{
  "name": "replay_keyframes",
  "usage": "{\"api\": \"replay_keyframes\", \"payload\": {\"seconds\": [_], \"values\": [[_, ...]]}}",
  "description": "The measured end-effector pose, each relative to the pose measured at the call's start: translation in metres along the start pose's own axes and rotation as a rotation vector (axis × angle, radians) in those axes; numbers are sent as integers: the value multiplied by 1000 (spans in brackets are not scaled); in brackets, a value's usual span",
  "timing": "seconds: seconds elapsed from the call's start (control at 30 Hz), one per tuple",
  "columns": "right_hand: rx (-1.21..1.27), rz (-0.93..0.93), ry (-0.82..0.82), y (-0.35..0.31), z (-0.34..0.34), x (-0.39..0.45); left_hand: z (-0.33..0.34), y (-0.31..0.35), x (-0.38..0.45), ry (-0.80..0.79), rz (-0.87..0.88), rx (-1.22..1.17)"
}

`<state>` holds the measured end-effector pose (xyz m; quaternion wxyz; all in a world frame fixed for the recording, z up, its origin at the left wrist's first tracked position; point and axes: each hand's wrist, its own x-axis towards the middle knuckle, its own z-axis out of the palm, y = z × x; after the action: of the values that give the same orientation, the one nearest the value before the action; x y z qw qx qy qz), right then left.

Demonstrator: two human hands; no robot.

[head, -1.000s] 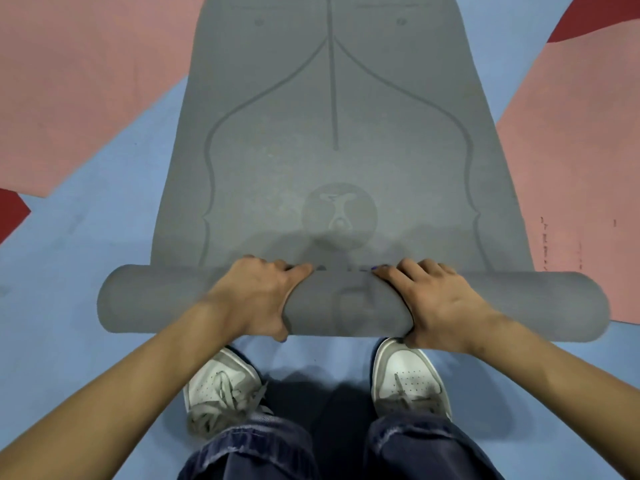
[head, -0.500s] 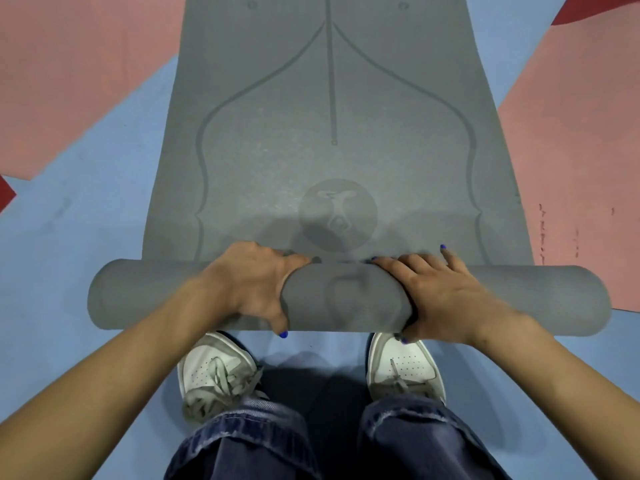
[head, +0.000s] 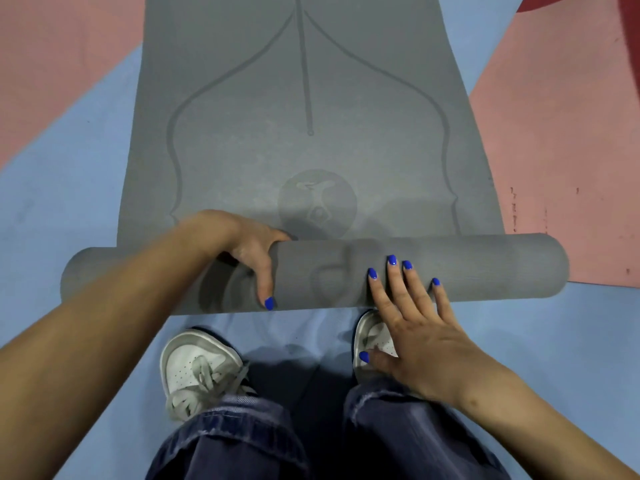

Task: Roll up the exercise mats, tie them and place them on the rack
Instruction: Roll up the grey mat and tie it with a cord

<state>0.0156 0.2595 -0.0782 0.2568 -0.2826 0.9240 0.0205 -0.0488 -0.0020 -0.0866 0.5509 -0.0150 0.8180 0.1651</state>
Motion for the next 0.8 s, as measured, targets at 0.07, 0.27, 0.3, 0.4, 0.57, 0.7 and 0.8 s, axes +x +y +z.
{"api": "replay_keyframes", "payload": {"seconds": [0.07, 0.27, 0.3, 0.4, 0.57, 0.7, 0.8], "values": [[22, -26, 55, 5, 17, 3, 5, 0, 0, 4, -28, -43], [-53, -45, 155, 9, 16, 18, 44, 1, -31, 239, -40, 235], [-46, -41, 99, 9, 8, 25, 49, 0, -36, 268, -26, 259], [-66, 27, -55, 8, -19, 52, 63, -3, -47, 422, -18, 284], [16, 120, -64, 12, -51, 110, 92, -6, -27, 912, 68, 314], [106, 135, -194, 21, -89, 147, 79, -13, -6, 986, 16, 377], [72, 154, -136, 20, -104, 156, 59, -12, 0, 962, -40, 359]]}}
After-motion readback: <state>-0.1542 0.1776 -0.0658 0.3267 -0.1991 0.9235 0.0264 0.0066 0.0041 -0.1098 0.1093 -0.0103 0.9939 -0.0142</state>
